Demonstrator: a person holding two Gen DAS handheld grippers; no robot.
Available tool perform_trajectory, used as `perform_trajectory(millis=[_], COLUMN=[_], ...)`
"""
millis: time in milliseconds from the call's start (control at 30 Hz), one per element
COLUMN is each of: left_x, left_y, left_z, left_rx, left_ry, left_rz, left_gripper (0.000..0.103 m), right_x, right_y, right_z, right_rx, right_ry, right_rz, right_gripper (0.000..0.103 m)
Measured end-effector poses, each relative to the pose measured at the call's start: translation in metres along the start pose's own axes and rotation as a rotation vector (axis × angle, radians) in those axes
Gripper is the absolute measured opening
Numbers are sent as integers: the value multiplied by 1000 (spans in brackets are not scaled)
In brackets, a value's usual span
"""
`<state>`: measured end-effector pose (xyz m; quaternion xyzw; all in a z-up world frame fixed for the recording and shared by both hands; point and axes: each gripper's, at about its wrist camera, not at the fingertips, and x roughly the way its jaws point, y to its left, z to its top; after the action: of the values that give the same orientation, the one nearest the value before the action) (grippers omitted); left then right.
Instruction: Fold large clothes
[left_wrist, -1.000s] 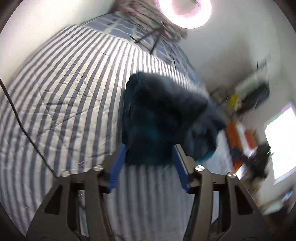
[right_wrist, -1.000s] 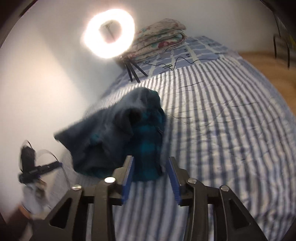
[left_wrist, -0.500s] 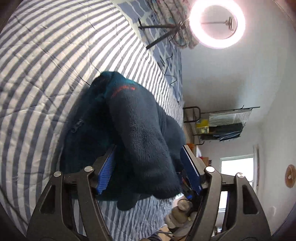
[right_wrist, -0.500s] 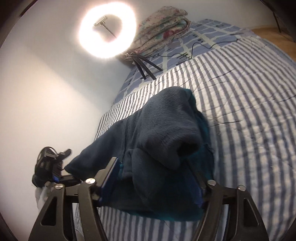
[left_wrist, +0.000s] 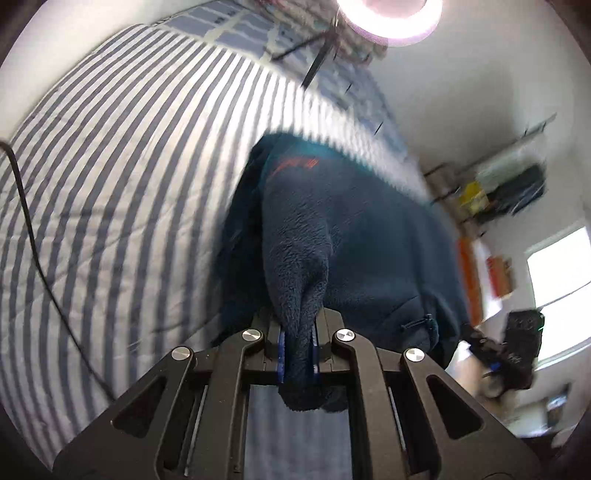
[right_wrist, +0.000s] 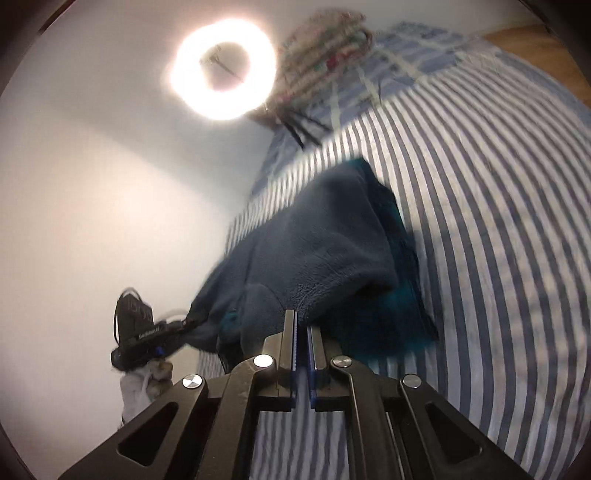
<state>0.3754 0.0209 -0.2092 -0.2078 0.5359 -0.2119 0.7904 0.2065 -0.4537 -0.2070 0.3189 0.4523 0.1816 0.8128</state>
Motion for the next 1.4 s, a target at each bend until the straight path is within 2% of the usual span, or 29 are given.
perform_trajectory(millis=[67,133,233,333,400,433,467,500,600,700,867,933,1000,1067,1167,1233,1300,1333,1400], left_x=[21,35,32,12,1,-2,-14,-21,-51,-64,-44,-27,-5,20,56,78,95,97,99], left_y=[14,22,19,5,-2,-5,-6,-7,-15,-39,-72,-85,-92,-92,-75,-51,-28,-24,-25], left_z=[-14,-20,-21,-26,-25,-20,-20,-19,-11,8,52,65,77,87,92,87,79,77,79], left_rx=[-14,-25,-20,56,119,136,145,146,166,216,235,258,270,277,292,246,214,226,239], left_ry=[32,25,-11,-38,-43,-47,-56,-68,-130,-199,-271,-270,-259,-218,-170,-128,-137,-154,-153], left_rz=[42,61,57,72,89,99,92,83,66,98,126,148,167,190,276,273,236,221,226], left_gripper=[7,8,8,17,19,21,21,21,21,21,21,21,21,21,21,22,25,25,25], right_x=[24,44,59,49,35,28,18,8,-22,-33,1,25,49,75,104,115,128,135,133], right_y=[-8,-16,-29,-13,4,9,15,21,35,54,95,104,108,102,80,61,34,23,24], right_z=[-18,-27,-22,-14,-11,-10,-10,-9,-1,24,68,85,98,105,108,99,88,80,74], right_rx=[-28,-56,-3,-67,-157,-187,-229,-269,-365,-412,-495,-496,-523,-534,-527,-528,-494,-500,-540], right_ry=[62,78,68,64,57,53,48,37,-44,-122,-195,-185,-156,-115,-43,-6,69,81,42], right_rz=[-77,-162,-172,-164,-210,-226,-247,-271,-339,-300,-264,-254,-280,-322,-384,-421,-420,-418,-417], right_gripper=[1,0,0,2,11,21,38,42,42,40,35,31,27,26,23,22,22,22,22])
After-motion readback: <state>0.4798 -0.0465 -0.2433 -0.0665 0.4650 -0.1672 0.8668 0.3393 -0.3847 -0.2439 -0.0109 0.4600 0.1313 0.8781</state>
